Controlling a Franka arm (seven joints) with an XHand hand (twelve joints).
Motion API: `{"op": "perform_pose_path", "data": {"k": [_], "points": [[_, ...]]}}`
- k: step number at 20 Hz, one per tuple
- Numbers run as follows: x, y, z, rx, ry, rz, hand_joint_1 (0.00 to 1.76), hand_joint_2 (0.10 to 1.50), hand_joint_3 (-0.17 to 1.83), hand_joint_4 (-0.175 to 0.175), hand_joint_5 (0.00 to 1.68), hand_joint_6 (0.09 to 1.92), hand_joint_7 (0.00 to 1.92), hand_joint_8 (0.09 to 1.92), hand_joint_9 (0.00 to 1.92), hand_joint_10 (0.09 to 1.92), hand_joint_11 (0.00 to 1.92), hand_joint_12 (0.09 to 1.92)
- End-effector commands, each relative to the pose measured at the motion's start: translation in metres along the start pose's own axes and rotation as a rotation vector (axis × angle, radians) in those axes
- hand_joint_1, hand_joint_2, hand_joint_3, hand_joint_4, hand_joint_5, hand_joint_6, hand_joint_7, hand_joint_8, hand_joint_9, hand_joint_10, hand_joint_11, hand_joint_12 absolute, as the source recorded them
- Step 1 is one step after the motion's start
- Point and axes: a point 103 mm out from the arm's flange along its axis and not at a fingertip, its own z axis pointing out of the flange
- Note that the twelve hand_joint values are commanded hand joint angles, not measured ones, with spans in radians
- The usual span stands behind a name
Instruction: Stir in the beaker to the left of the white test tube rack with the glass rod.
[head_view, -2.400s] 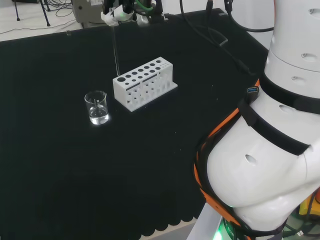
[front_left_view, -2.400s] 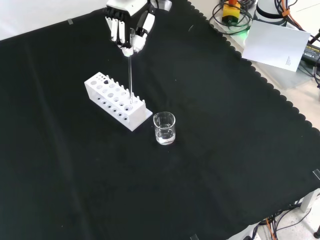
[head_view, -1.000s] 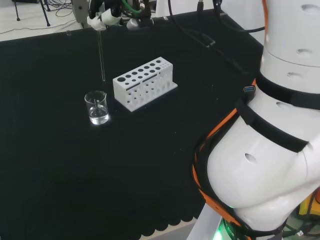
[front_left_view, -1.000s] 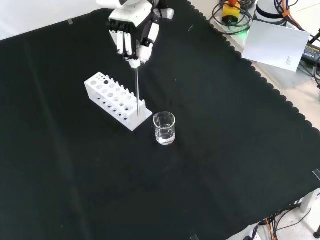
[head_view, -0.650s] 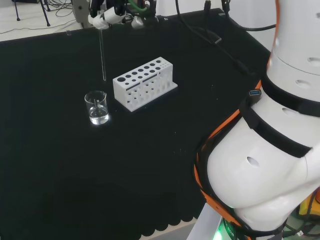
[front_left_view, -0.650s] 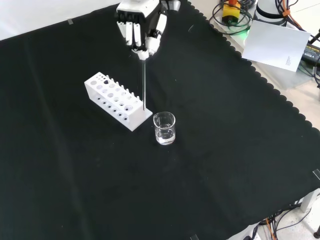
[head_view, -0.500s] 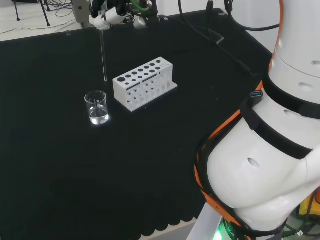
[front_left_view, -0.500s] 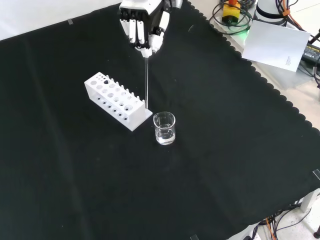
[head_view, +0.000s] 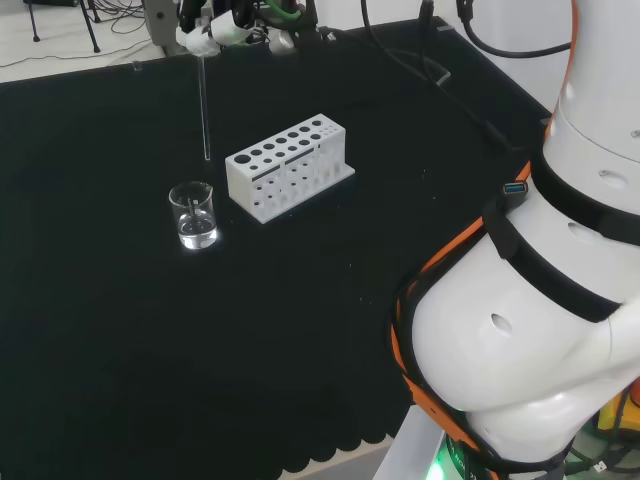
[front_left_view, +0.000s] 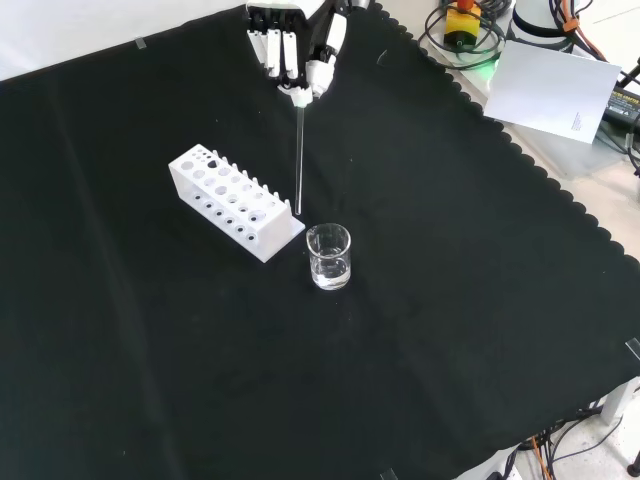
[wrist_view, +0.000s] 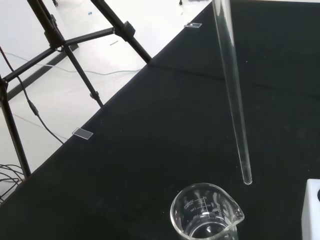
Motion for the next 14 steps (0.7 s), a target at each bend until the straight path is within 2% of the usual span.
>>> {"op": "perform_pose_path", "data": {"k": [1,14], "points": [[0.012,-0.003,0.006,0.021,-0.001,-0.038,1.3,1.15,-0.17,-0.175,1.32,0.14,1.02,1.28,1.58,1.07,1.57,0.95],[0.023,-0.002,0.01,0.037,0.017,-0.08,1.3,1.15,-0.17,-0.175,1.33,0.13,1.02,1.28,1.58,1.07,1.57,0.95]]}}
